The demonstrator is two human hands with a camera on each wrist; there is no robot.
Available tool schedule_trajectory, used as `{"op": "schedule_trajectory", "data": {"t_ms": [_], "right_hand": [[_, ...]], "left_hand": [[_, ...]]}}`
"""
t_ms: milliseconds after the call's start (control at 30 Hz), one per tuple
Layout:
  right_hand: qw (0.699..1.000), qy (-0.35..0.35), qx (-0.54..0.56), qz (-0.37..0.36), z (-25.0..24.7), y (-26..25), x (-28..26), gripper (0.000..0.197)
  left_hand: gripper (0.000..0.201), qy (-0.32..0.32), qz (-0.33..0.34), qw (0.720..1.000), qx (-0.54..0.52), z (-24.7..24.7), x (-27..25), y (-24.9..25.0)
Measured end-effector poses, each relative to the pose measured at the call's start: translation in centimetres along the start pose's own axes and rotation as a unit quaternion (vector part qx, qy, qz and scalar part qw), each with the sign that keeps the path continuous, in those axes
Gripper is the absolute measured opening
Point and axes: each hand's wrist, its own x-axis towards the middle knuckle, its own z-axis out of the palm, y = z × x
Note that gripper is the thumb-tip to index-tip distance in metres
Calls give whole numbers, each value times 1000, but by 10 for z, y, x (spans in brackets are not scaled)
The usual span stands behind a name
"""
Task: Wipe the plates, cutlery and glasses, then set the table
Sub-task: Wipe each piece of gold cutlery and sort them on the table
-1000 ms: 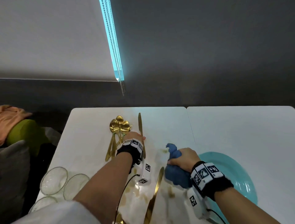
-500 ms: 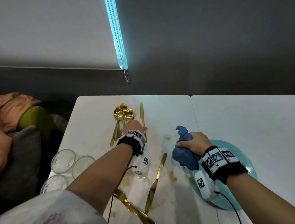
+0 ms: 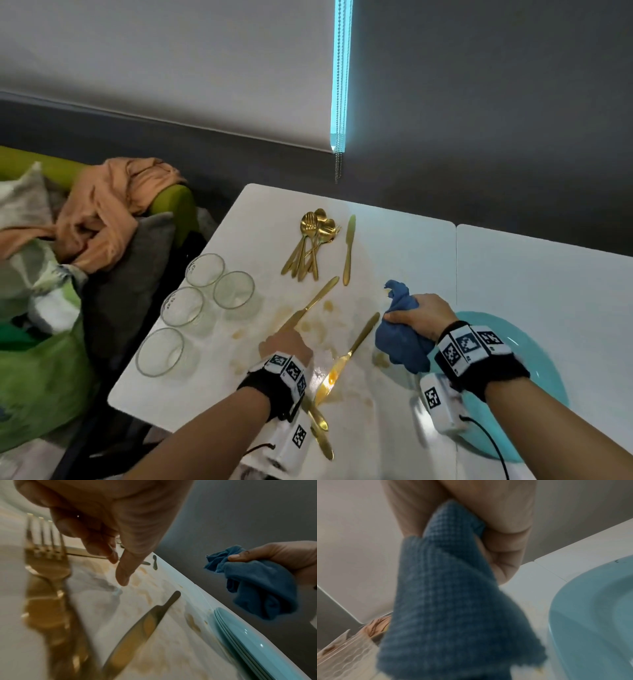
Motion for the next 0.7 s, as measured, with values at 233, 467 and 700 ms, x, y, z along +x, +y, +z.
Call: {"op": "schedule_trajectory", "data": {"t_ms": [233,467,700], "right_hand": [[1000,-21,15,-18,10,13,-22,13],[999,-28,45,-10,10,29,-31,16],[994,-52,98,13,15,41,-35,18]], "left_hand": [[38,-42,-43,998,-30,32,-40,-21],[19,-47,-48,991,-112,41,-55,-15],[37,-48,-60,983,-167,30,-62,-12]]}}
